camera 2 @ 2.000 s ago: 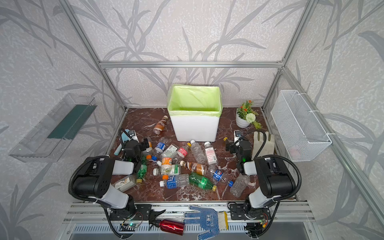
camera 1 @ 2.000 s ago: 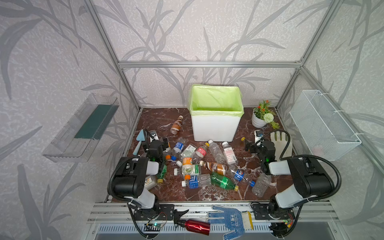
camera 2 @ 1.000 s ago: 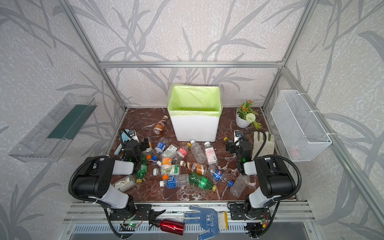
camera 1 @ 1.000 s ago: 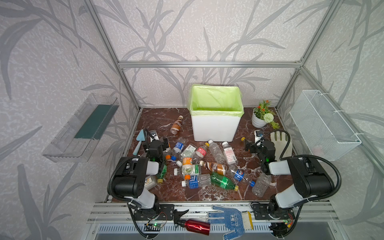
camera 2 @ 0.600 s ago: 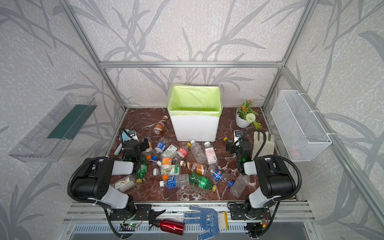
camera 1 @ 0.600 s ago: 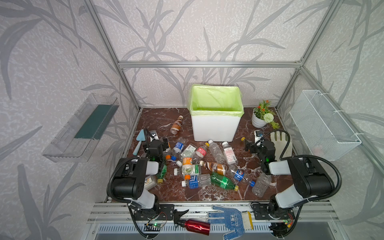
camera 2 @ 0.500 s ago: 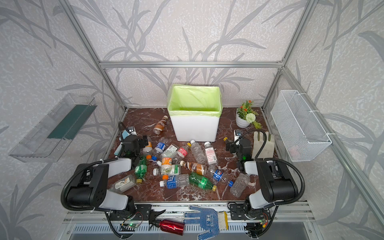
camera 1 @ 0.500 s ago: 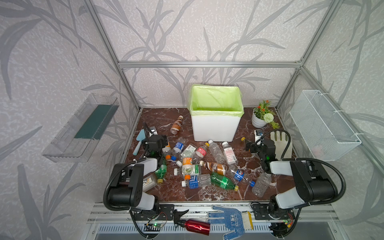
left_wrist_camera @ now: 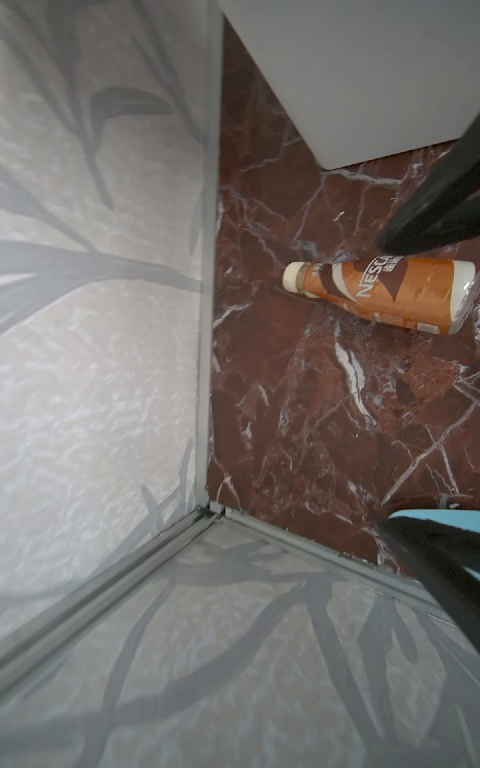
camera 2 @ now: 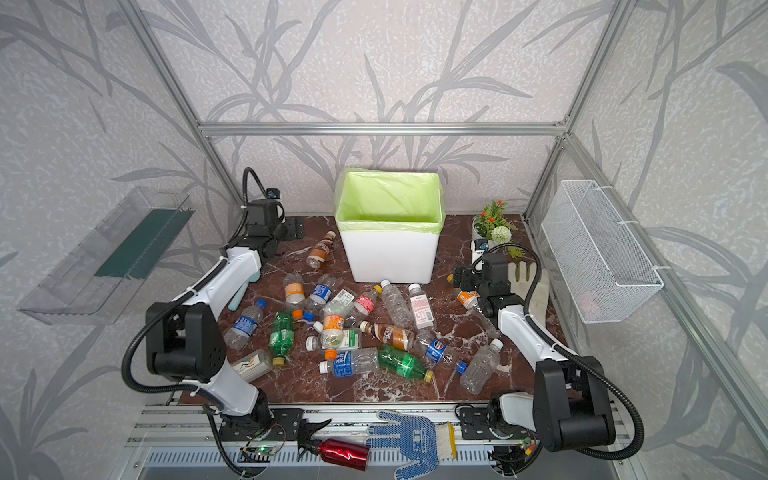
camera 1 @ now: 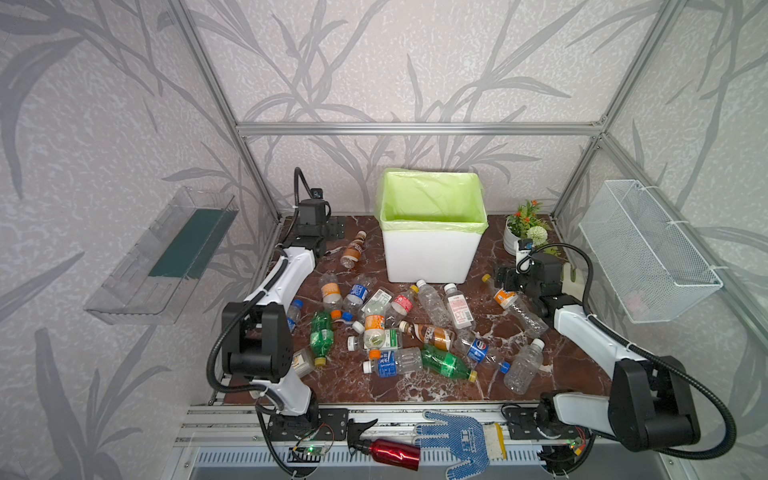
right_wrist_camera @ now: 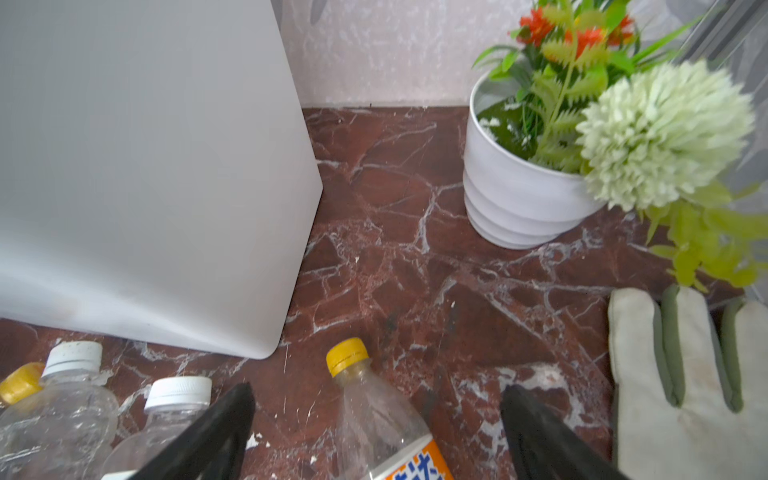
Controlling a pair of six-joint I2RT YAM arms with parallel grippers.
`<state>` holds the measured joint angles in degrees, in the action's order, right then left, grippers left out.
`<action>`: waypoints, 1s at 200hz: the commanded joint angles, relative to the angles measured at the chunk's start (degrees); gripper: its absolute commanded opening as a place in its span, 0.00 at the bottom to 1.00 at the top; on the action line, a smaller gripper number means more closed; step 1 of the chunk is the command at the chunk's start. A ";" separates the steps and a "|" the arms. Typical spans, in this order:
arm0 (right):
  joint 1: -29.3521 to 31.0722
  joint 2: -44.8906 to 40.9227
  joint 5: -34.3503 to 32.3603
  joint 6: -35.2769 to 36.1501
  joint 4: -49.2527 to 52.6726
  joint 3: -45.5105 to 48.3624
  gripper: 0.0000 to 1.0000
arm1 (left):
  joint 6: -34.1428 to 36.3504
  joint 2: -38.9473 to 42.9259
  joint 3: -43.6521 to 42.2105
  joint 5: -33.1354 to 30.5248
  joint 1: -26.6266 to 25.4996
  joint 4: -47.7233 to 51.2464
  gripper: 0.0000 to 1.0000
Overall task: Throw the plastic bottles in the bin
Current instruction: 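Grasp the brown Nescafe bottle with the left gripper while the right gripper approaches bottles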
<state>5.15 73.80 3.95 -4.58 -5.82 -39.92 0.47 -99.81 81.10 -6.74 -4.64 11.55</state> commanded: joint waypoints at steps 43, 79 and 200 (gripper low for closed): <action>0.04 -0.26 1.17 -1.74 11.40 -2.90 0.93 | 2.90 -17.88 18.90 1.83 -4.22 23.44 0.96; 0.05 -1.52 -0.22 -1.32 13.53 -2.83 0.93 | 1.01 -26.35 29.03 0.70 -4.15 31.69 0.91; 0.04 -2.53 -0.96 -0.96 15.76 -3.32 0.93 | -0.93 -39.85 44.26 3.58 -3.94 43.36 0.74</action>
<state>5.15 71.83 3.03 -5.85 9.06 -41.32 0.16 -138.96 123.46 -5.32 -8.82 51.44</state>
